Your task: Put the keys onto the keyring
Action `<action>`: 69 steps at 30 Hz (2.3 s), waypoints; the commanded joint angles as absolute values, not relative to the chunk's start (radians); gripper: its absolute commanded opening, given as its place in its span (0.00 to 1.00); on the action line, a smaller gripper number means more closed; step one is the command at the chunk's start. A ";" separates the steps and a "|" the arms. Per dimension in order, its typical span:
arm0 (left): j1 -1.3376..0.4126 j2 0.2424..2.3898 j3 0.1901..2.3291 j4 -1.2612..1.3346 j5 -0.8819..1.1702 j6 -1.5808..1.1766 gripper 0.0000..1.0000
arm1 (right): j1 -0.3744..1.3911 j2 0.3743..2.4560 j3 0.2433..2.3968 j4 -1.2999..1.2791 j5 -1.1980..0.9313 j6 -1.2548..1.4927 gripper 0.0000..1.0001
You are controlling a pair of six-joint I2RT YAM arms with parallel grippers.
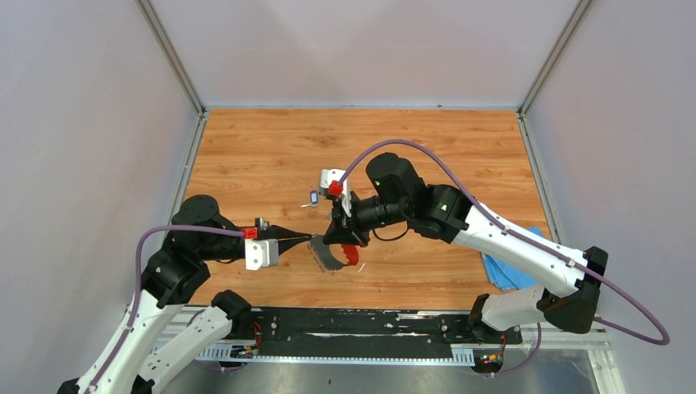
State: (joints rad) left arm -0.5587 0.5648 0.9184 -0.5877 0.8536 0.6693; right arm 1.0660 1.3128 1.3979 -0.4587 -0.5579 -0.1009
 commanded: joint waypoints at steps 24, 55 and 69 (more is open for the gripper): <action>-0.563 0.512 0.912 -0.700 0.842 1.003 0.17 | 1.077 1.370 1.489 -0.564 -0.641 -0.068 0.00; -0.563 0.502 0.899 -0.775 0.903 1.150 0.33 | 1.077 1.432 1.559 -0.641 -0.704 -0.080 0.00; -0.563 0.477 0.905 -0.776 0.920 1.135 0.12 | 1.076 1.457 1.568 -0.653 -0.718 -0.081 0.00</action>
